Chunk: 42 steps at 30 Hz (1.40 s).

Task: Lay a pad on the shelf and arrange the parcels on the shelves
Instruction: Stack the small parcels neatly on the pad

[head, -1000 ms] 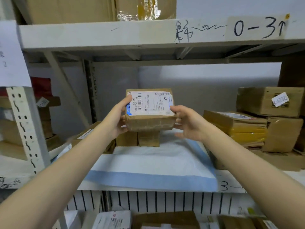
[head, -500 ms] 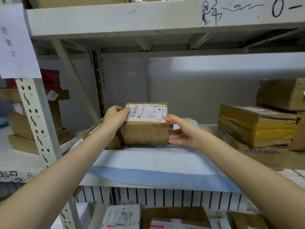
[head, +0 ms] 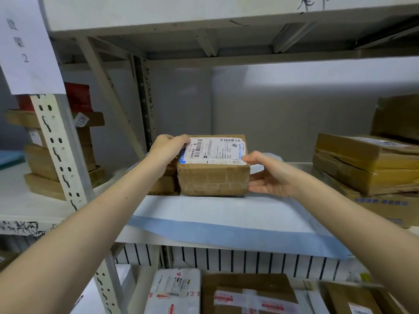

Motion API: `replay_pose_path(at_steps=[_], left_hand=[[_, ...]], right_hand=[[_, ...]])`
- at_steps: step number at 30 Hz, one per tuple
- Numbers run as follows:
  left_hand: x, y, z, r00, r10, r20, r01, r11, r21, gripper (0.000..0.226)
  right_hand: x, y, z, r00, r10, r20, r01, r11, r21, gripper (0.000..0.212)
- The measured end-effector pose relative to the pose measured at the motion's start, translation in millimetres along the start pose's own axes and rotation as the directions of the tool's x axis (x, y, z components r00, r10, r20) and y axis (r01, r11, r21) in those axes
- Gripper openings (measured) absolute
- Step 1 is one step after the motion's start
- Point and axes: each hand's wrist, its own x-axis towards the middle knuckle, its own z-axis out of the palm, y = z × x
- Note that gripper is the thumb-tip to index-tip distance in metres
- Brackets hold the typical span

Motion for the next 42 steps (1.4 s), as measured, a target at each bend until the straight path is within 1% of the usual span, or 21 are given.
replay_pose_path(at_steps=[2, 7, 11, 14, 16, 18, 21, 23, 24, 26, 27, 29, 30, 31, 33, 35, 36, 37, 39, 40, 42], left_hand=[[-0.6, 2.0, -1.3, 1.0, -0.001, 0.011, 0.001, 1.0, 0.012, 0.022], [-2.7, 5.5, -4.3, 1.0, -0.023, 0.021, 0.023, 1.0, 0.018, 0.021], [-3.1, 1.6, -4.0, 0.993, -0.075, 0.088, 0.061, 0.987, 0.15, 0.02], [-2.7, -1.5, 0.1, 0.994, -0.076, 0.083, 0.065, 0.99, 0.125, 0.024], [-2.2, -1.8, 2.0, 0.996, -0.069, 0.05, 0.067, 0.997, 0.03, 0.029], [-1.6, 1.5, -0.1, 0.999, -0.035, 0.006, 0.035, 0.99, -0.138, 0.031], [3.5, 10.4, -12.1, 0.997, 0.036, -0.064, -0.058, 0.923, -0.381, 0.038], [8.4, 11.9, -22.0, 0.99, 0.099, -0.103, -0.136, 0.869, -0.476, 0.04], [12.0, 10.1, -26.7, 0.984, 0.147, -0.103, -0.178, 0.864, -0.47, 0.038], [18.1, 3.9, -33.7, 0.977, 0.21, -0.042, -0.209, 0.894, -0.396, 0.028], [20.2, 2.0, -36.9, 0.978, 0.208, -0.006, -0.195, 0.904, -0.381, 0.027], [25.2, 1.4, -43.4, 0.99, 0.141, 0.0, -0.127, 0.89, -0.439, 0.032], [27.3, 1.5, -45.7, 0.996, 0.085, -0.03, -0.088, 0.864, -0.496, 0.038], [34.1, 1.7, -51.6, 0.997, 0.027, -0.076, -0.064, 0.833, -0.55, 0.044], [47.1, -2.1, -61.7, 0.981, -0.055, -0.184, -0.072, 0.784, -0.617, 0.05], [58.4, -10.4, -65.3, 0.953, -0.099, -0.285, -0.114, 0.756, -0.645, 0.049], [66.7, -15.0, -66.6, 0.941, -0.097, -0.323, -0.135, 0.769, -0.625, 0.047], [74.0, -19.7, -65.6, 0.933, -0.085, -0.349, -0.147, 0.796, -0.587, 0.046], [86.4, -26.8, -59.2, 0.932, -0.073, -0.356, -0.131, 0.846, -0.516, 0.053], [90.7, -29.3, -57.3, 0.934, -0.077, -0.348, -0.115, 0.86, -0.498, 0.061], [100.1, -32.6, -48.1, 0.939, -0.121, -0.321, -0.059, 0.865, -0.498, 0.073]], right_hand=[[0.4, -0.5, -1.1, 1.0, 0.018, 0.011, -0.018, 1.0, -0.005, 0.031], [1.1, 0.6, -5.7, 0.999, 0.016, 0.05, -0.017, 1.0, 0.014, 0.03], [0.7, -4.1, -4.2, 0.988, 0.151, 0.021, -0.15, 0.988, -0.032, 0.046], [-0.1, -8.7, 0.3, 0.978, 0.21, 0.011, -0.211, 0.977, 0.014, 0.054], [-1.4, -12.3, 0.8, 0.974, 0.227, 0.008, -0.227, 0.972, 0.053, 0.06], [-4.8, -19.3, 2.4, 0.976, 0.216, 0.017, -0.217, 0.971, 0.101, 0.061], [-11.2, -40.6, 11.6, 0.993, 0.121, 0.012, -0.121, 0.967, 0.224, 0.055], [-10.5, -55.1, 22.9, 0.998, 0.059, -0.023, -0.05, 0.958, 0.282, 0.053], [-7.1, -61.1, 30.7, 0.998, 0.028, -0.047, -0.014, 0.963, 0.268, 0.051], [2.0, -68.7, 48.7, 0.996, -0.038, -0.078, 0.055, 0.971, 0.232, 0.047], [7.7, -71.7, 58.7, 0.995, -0.069, -0.079, 0.084, 0.972, 0.218, 0.043], [16.0, -78.6, 81.0, 0.991, -0.121, -0.057, 0.13, 0.973, 0.19, 0.034], [20.3, -80.1, 89.8, 0.989, -0.14, -0.043, 0.145, 0.977, 0.157, 0.034], [26.9, -84.5, 100.0, 0.986, -0.165, -0.023, 0.166, 0.981, 0.098, 0.039], [41.4, -90.0, 114.4, 0.979, -0.205, 0.007, 0.205, 0.977, -0.063, 0.059], [49.7, -90.0, 116.4, 0.964, -0.264, -0.019, 0.255, 0.945, -0.204, 0.071], [54.3, -90.7, 115.8, 0.948, -0.31, -0.069, 0.285, 0.927, -0.244, 0.072], [57.6, -89.9, 112.1, 0.93, -0.344, -0.128, 0.301, 0.914, -0.27, 0.069], [61.7, -85.9, 97.3, 0.906, -0.376, -0.195, 0.3, 0.895, -0.331, 0.05], [63.7, -82.6, 90.7, 0.902, -0.389, -0.188, 0.294, 0.871, -0.393, 0.035], [69.7, -75.5, 76.8, 0.89, -0.43, -0.149, 0.286, 0.783, -0.553, 0.008]])
